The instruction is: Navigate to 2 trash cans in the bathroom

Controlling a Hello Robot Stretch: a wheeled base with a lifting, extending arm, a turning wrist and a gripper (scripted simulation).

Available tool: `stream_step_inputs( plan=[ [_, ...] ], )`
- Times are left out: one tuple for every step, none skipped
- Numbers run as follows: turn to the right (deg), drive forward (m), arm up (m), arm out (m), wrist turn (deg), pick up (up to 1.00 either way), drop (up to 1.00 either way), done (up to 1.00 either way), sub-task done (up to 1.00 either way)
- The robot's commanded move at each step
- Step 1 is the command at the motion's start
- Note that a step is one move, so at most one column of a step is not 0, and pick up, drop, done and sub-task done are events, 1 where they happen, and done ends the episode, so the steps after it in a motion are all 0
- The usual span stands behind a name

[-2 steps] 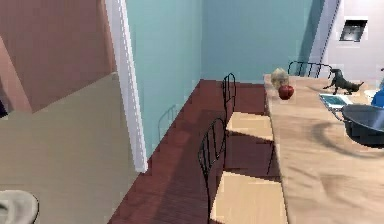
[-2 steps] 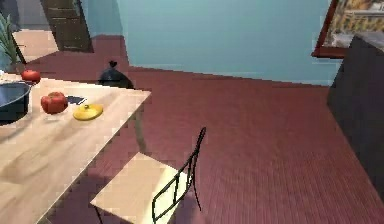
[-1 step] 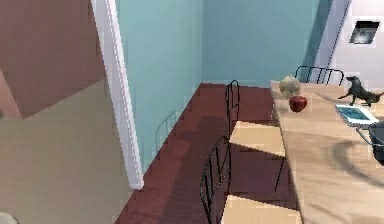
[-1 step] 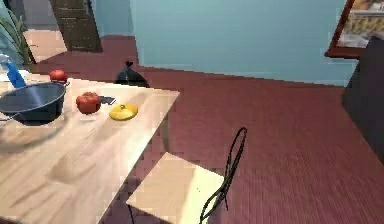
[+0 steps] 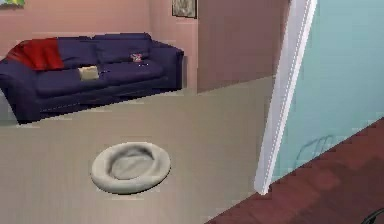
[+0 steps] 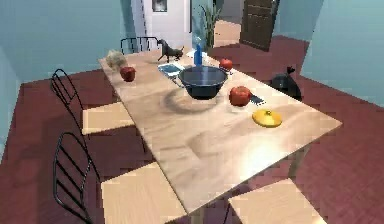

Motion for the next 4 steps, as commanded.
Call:
stream_step_inputs(
  plan=[
    [-45.0,0.0,0.0,0.0,0.0,0.0,0.0,0.0,0.0],
    [-45.0,0.0,0.0,0.0,0.0,0.0,0.0,0.0,0.0],
    [-6.0,0.0,0.0,0.0,0.0,0.0,0.0,0.0,0.0],
    [0.0,0.35,0.0,0.0,0.0,0.0,0.0,0.0,0.0]
  ],
)
